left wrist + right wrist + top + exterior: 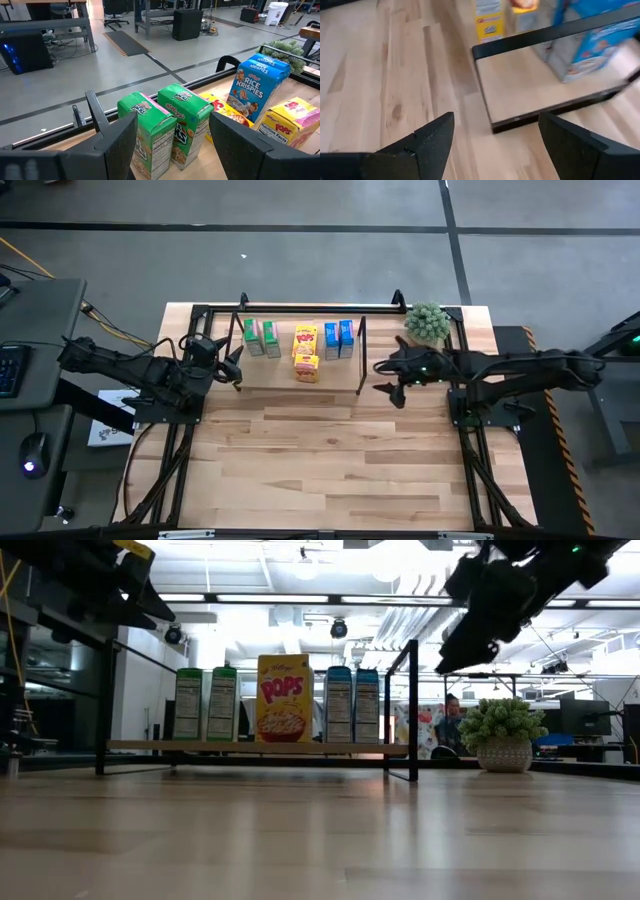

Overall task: Stack cereal on shelf
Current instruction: Adjust the yellow cereal box on the shelf

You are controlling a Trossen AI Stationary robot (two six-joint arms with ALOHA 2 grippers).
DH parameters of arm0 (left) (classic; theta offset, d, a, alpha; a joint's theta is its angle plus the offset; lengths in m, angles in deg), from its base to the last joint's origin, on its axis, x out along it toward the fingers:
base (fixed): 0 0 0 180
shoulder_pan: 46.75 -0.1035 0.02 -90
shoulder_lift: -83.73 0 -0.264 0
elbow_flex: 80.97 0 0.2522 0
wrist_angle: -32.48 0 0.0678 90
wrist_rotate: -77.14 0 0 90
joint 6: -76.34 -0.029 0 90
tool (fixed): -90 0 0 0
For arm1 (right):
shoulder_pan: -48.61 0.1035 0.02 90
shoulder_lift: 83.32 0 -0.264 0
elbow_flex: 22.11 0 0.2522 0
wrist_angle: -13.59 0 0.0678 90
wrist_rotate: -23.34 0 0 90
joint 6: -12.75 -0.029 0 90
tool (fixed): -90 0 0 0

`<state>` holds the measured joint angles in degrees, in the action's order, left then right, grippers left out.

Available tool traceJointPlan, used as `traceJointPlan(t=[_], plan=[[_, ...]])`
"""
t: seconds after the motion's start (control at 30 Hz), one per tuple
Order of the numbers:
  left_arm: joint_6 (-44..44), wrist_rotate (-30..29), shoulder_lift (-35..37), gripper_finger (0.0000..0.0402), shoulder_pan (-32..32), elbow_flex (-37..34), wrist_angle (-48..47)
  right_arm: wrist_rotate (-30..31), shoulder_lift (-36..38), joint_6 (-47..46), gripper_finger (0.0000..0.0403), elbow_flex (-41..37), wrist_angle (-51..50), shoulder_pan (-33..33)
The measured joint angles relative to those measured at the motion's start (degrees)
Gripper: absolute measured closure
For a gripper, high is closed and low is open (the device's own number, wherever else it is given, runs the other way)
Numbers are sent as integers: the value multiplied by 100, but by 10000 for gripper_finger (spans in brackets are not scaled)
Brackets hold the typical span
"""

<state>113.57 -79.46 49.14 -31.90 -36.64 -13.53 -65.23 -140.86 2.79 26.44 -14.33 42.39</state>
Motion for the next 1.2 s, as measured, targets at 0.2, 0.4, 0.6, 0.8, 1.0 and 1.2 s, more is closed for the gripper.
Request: traceJointPlan(t=[0.2, 0.4, 0.6, 0.8, 1.0, 1.2], plan=[[27, 39, 0, 165, 0, 0, 47, 641, 786, -208, 121, 0, -143, 0], [-74, 243, 0, 165, -2, -2, 389, 1387, 736, 232, 121, 109, 1994, -130], [-1270, 391, -169, 165, -226, -4, 1757, 1168, -555, 839, 121, 1418, 1655, -876], [-2803, 2468, -242, 165, -1432, 232, 2957, -289, -2463, 1555, 121, 3239, 812, -1657], [-3461, 3997, -419, 165, -2986, 372, 2980, -1291, -4070, 2547, 121, 4890, -185, -2205], [-3346, 6188, -872, 165, -4357, 372, 3016, -2173, -5339, 2881, 121, 6448, -959, -2637]])
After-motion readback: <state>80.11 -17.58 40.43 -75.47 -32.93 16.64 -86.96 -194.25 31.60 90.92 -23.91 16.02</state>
